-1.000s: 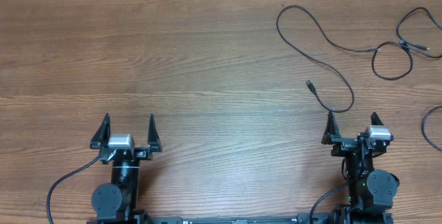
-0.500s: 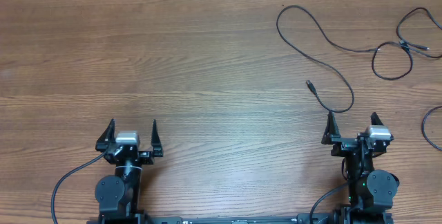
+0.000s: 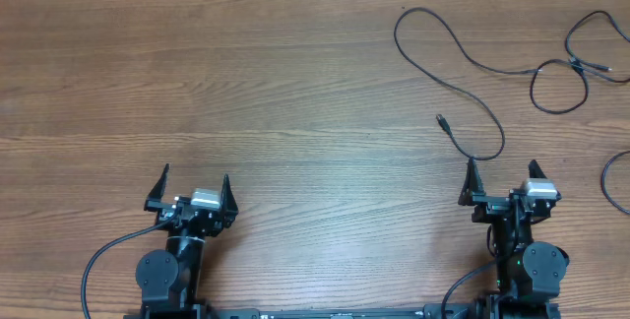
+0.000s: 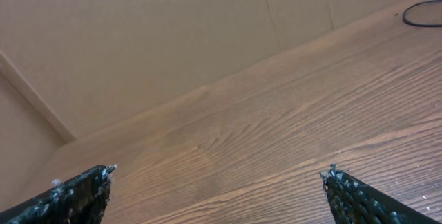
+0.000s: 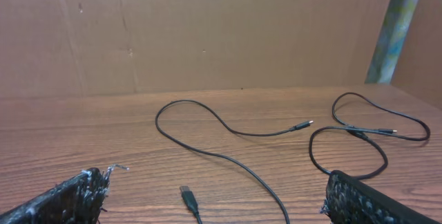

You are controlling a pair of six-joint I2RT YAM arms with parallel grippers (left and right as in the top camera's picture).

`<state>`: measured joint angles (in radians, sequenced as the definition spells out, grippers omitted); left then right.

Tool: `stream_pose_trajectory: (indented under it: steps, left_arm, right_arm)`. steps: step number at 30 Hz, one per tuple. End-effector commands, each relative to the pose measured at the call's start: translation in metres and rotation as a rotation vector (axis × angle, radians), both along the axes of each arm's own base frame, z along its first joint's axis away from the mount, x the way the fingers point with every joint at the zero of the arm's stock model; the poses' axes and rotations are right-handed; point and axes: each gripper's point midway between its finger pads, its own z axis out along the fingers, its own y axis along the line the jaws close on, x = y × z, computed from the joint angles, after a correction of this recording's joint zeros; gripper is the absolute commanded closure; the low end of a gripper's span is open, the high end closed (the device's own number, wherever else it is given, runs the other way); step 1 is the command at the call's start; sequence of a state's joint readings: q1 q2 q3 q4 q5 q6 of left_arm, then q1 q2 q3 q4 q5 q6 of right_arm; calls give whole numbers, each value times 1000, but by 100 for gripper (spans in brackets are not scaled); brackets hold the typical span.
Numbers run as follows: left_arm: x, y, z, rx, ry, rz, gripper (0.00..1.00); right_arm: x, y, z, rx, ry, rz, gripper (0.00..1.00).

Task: Untangle cables

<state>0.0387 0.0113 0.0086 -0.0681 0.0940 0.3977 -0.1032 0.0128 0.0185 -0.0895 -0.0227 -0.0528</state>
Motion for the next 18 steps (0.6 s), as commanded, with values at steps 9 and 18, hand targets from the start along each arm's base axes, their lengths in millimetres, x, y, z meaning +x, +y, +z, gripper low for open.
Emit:
stream_pose_trajectory:
  steps: [9, 18]
  left_arm:
    - [0, 0, -1, -140, 7, 14, 0]
    - [-1, 26, -2, -492, -6, 184, 0]
  right_arm:
    - [0, 1, -1, -2, -6, 6, 0]
    - [0, 1, -1, -2, -6, 6, 0]
